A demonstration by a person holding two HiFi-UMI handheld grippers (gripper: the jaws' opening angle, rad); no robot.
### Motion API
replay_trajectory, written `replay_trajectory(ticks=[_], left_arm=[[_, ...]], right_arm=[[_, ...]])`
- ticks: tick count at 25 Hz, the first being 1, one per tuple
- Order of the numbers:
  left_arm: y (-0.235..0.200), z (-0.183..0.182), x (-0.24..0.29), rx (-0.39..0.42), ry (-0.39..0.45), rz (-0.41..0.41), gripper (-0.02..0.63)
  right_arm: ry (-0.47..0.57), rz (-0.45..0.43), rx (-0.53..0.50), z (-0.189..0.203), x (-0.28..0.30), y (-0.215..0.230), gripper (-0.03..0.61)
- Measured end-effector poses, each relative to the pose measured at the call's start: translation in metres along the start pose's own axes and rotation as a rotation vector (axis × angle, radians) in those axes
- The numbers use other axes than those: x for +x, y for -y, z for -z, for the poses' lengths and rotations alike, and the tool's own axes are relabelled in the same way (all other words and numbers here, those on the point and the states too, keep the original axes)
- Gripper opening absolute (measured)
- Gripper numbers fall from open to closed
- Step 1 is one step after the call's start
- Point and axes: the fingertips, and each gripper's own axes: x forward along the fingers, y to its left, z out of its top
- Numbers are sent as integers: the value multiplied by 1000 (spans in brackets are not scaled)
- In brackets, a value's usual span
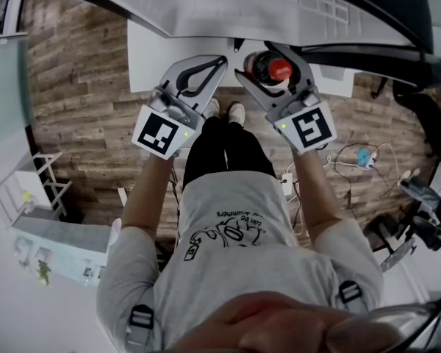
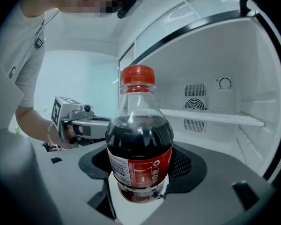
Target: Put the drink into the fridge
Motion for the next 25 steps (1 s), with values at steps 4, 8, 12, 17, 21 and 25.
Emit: replay_trajectory(ticks=[4,8,12,17,21,25], left_arm=[[-30,19,15,-12,4,-11,2],[-39,23,22,-1,12,-13,2],[-49,29,29,4,18,-17,2],[-65,38,37,6,24,-27,3],[-75,47,43,6,23,-39,2],[-84,55,50,15,18,-49,3]], right_arm=[[-16,-1,-9,18,30,20,322],[-17,7,-13,28,42,28,322],[-22,15,-28,39,55,38,322],[-20,20,-41,47,72,53,322],[-26,16,-34,58,86,59,322],[-27,20,-23,67,99,66,322]])
